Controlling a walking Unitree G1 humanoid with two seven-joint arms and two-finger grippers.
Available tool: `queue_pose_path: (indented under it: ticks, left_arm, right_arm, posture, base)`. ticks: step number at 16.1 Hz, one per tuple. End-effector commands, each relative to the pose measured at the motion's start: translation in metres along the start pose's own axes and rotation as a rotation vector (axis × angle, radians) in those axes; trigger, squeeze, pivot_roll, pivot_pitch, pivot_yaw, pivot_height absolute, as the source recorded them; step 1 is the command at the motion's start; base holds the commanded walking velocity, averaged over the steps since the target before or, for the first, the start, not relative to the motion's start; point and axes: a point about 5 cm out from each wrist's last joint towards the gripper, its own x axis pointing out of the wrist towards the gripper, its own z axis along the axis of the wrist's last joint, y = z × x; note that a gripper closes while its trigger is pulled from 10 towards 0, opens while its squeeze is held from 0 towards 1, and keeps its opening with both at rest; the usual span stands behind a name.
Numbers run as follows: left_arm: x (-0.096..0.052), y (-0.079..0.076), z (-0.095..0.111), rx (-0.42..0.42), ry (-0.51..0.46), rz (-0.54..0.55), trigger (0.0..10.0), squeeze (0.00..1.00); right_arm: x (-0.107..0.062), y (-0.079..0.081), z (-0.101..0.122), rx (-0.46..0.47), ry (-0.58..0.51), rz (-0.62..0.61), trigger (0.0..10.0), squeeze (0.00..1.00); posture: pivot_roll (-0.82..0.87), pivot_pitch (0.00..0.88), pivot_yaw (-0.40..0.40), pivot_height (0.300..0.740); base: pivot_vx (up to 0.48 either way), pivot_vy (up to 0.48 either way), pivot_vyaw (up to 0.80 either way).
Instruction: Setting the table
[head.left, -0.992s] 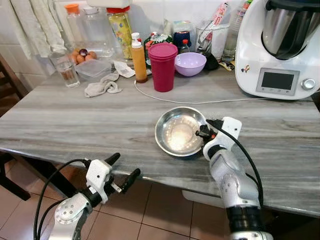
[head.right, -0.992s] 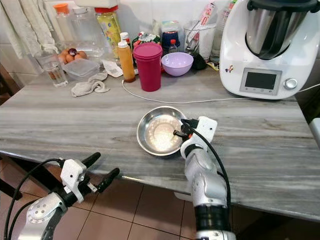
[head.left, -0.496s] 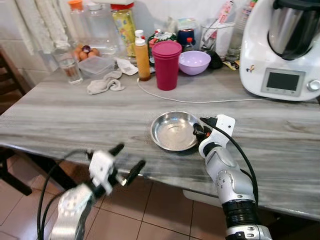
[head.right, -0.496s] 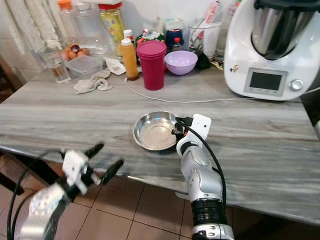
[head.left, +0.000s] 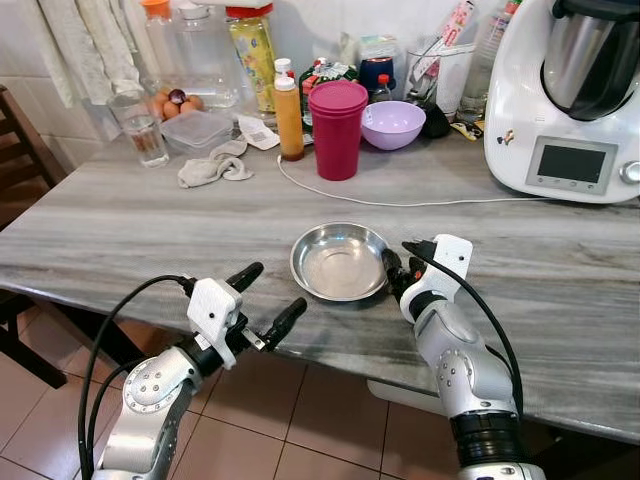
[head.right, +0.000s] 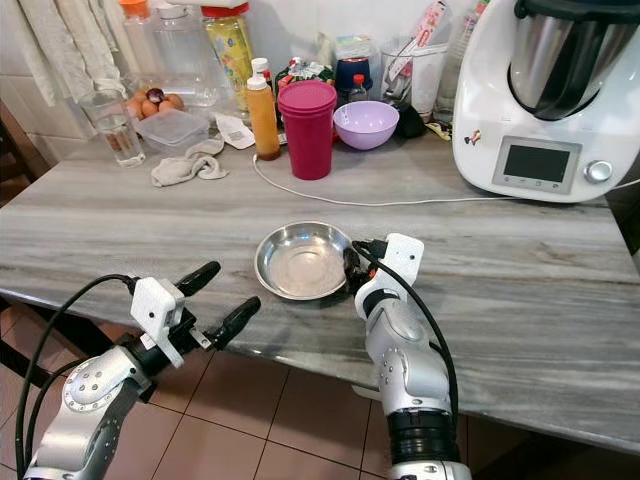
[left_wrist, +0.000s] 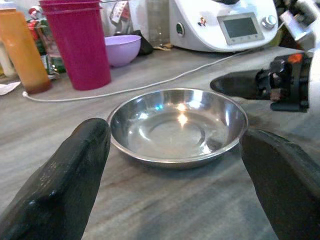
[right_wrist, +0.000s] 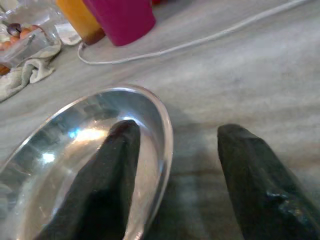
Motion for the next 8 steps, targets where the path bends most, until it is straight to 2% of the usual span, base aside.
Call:
queue_pose_path:
  ticks: [1, 6, 8]
  left_arm:
    - [-0.001, 0.002, 0.002, 0.016, 0.007, 0.009, 10.0, 0.0]
    - [0.004, 0.004, 0.001, 0.009, -0.002, 0.095, 10.0, 0.0]
    - [0.008, 0.01, -0.003, 0.008, 0.017, 0.207, 10.0, 0.0]
  right_arm:
    - [-0.003, 0.002, 0.003, -0.025, -0.016, 0.01, 10.0, 1.0]
    - [-0.022, -0.012, 0.029, -0.181, -0.187, -0.047, 10.0, 1.0]
    - [-0.035, -0.015, 0.04, -0.258, -0.269, -0.069, 10.0, 1.0]
  posture:
    - [-0.24, 0.031, 0.072, 0.74]
    - [-0.25, 0.025, 0.074, 0.74]
    - [-0.25, 0.022, 0.076, 0.74]
  base:
    - [0.0, 0.0, 0.0]
    - [0.0, 0.0, 0.0]
    - [0.0, 0.0, 0.0]
